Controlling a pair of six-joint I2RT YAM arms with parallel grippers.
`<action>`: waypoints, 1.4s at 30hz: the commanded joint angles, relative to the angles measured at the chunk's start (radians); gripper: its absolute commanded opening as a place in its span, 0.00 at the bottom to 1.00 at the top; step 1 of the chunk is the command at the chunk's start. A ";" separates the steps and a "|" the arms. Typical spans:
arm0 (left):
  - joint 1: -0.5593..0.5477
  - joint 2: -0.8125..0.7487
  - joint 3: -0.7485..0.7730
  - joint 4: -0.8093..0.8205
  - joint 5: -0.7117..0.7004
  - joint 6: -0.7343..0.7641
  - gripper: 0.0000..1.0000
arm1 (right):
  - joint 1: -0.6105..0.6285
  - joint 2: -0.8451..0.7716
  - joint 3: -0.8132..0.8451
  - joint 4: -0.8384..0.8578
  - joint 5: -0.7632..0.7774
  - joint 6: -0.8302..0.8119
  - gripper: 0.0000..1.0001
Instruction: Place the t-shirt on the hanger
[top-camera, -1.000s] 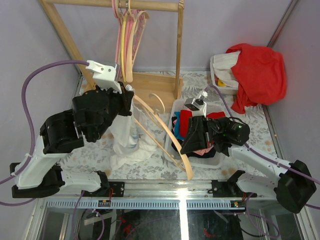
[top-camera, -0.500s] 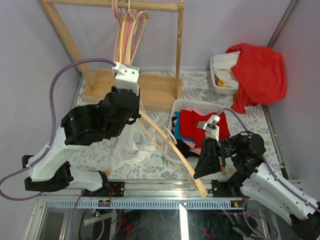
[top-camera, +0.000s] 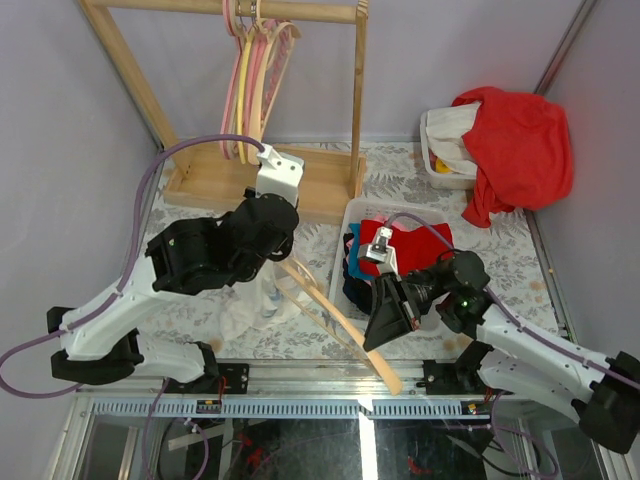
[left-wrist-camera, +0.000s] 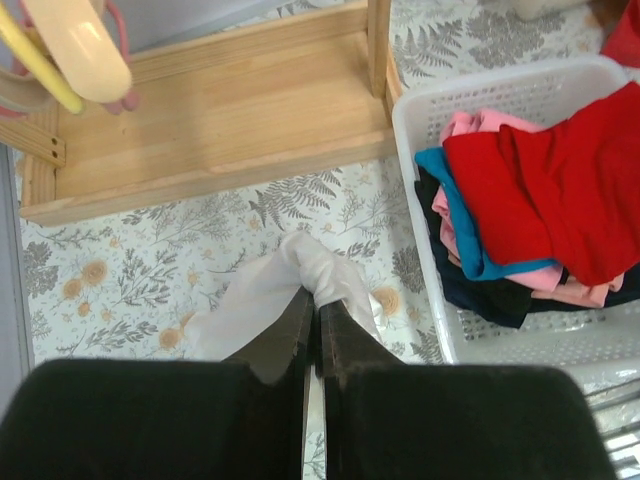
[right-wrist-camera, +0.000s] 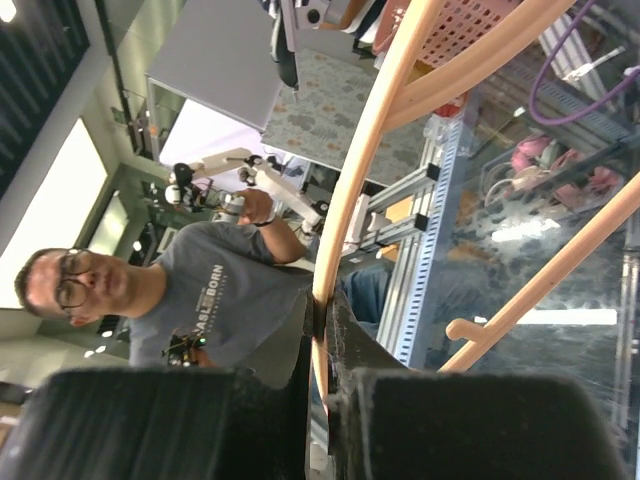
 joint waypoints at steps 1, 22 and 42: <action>-0.027 -0.030 -0.038 0.077 0.035 0.028 0.00 | 0.020 0.091 0.060 0.459 -0.041 0.285 0.00; -0.048 -0.206 -0.155 0.077 -0.011 -0.031 0.00 | -0.011 0.126 0.021 0.682 0.160 0.304 0.00; -0.114 -0.123 -0.094 0.178 0.133 0.068 0.00 | -0.011 0.417 0.192 0.964 0.127 0.466 0.00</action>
